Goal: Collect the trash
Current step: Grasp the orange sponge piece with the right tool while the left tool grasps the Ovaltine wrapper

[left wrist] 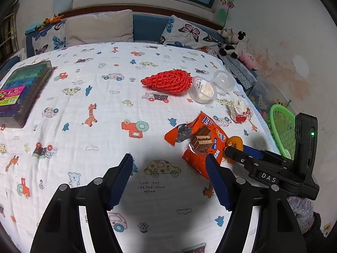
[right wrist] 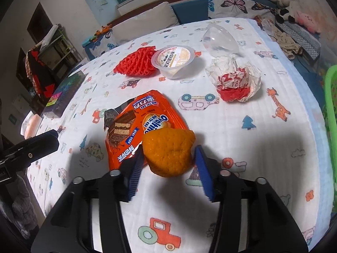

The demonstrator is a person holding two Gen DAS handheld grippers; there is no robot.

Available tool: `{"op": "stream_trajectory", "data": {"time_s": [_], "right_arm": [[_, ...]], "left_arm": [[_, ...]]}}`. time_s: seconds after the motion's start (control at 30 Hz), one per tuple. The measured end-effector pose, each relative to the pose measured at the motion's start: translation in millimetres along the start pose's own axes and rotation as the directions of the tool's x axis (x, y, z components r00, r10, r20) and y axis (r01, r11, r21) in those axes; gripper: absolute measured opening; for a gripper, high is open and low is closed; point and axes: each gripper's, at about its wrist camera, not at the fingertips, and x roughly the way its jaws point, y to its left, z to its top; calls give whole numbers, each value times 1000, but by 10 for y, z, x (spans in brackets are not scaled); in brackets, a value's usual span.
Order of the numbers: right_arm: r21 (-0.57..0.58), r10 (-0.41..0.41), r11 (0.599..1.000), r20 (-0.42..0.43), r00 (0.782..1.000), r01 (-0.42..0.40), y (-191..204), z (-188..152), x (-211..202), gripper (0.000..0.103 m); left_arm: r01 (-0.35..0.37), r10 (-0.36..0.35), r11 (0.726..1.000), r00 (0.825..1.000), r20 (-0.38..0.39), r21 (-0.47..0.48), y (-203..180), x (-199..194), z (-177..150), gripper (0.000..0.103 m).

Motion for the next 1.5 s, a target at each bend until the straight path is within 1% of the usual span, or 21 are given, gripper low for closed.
{"op": "stream_trajectory", "data": {"time_s": [0.07, 0.13, 0.33, 0.37, 0.43, 0.5, 0.6, 0.67, 0.77, 0.83, 0.87, 0.93, 0.97, 1.07, 1.13, 1.2, 1.23, 1.33, 1.4, 1.5], "right_arm": [[-7, -4, 1000, 2, 1000, 4, 8, -8, -7, 43], [-4, 0, 1000, 5, 1000, 0, -5, -18, -18, 41], [5, 0, 1000, 19, 1000, 0, -37, -40, -107, 39], [9, 0, 1000, 25, 1000, 0, -56, -46, -143, 39], [14, -4, 1000, 34, 999, 4, -87, -54, -209, 39], [15, -10, 1000, 43, 999, 9, -114, -65, -279, 39], [16, -25, 1000, 56, 998, 24, -157, -84, -392, 39], [25, -32, 999, 66, 997, 31, -191, -104, -469, 39], [37, -44, 998, 83, 996, 41, -247, -129, -592, 39], [43, -49, 998, 92, 995, 45, -277, -151, -663, 39], [46, -52, 998, 95, 994, 48, -284, -152, -687, 39], [53, -59, 997, 102, 993, 53, -314, -171, -746, 39], [55, -61, 997, 104, 993, 56, -317, -183, -766, 39], [60, -74, 996, 112, 991, 67, -347, -208, -840, 39], [67, -78, 995, 117, 990, 70, -370, -215, -884, 39], [73, -81, 995, 119, 990, 73, -396, -225, -911, 39], [74, -85, 994, 120, 989, 77, -409, -230, -925, 39], [81, -87, 994, 123, 989, 77, -436, -241, -943, 39], [84, -88, 993, 123, 989, 78, -446, -247, -945, 39], [89, -86, 993, 120, 989, 75, -460, -253, -934, 39]], "left_arm": [[-2, 2, 1000, 1000, -3, 14, -19, 20, -1, 69], [-4, 4, 1000, 1000, -6, 30, -50, 46, 6, 70], [-9, 11, 995, 1000, -20, 98, -165, 140, 34, 71], [-8, 11, 994, 1000, -21, 111, -193, 152, 38, 72], [-11, 15, 989, 1000, -27, 148, -260, 195, 45, 77], [0, 7, 984, 999, -35, 181, -320, 233, 58, 80], [6, 5, 966, 999, -40, 257, -440, 299, 87, 84], [29, -15, 954, 999, -49, 298, -496, 349, 128, 86], [58, -34, 944, 996, -78, 324, -540, 451, 213, 87], [79, -49, 933, 994, -94, 352, -573, 527, 270, 88], [80, -49, 928, 994, -95, 363, -590, 558, 294, 88], [114, -75, 915, 991, -115, 387, -632, 624, 330, 89], [143, -94, 905, 986, -139, 400, -664, 683, 346, 89], [161, -95, 894, 980, -174, 418, -731, 827, 385, 89], [161, -89, 888, 979, -182, 430, -766, 904, 406, 89], [183, -99, 879, 974, -206, 440, -794, 971, 417, 89], [177, -89, 877, 974, -211, 448, -811, 1006, 417, 89], [161, -72, 876, 976, -208, 454, -830, 1034, 415, 89], [171, -86, 878, 975, -204, 447, -833, 1016, 430, 89], [161, -78, 871, 978, -192, 465, -852, 999, 434, 89]]}}
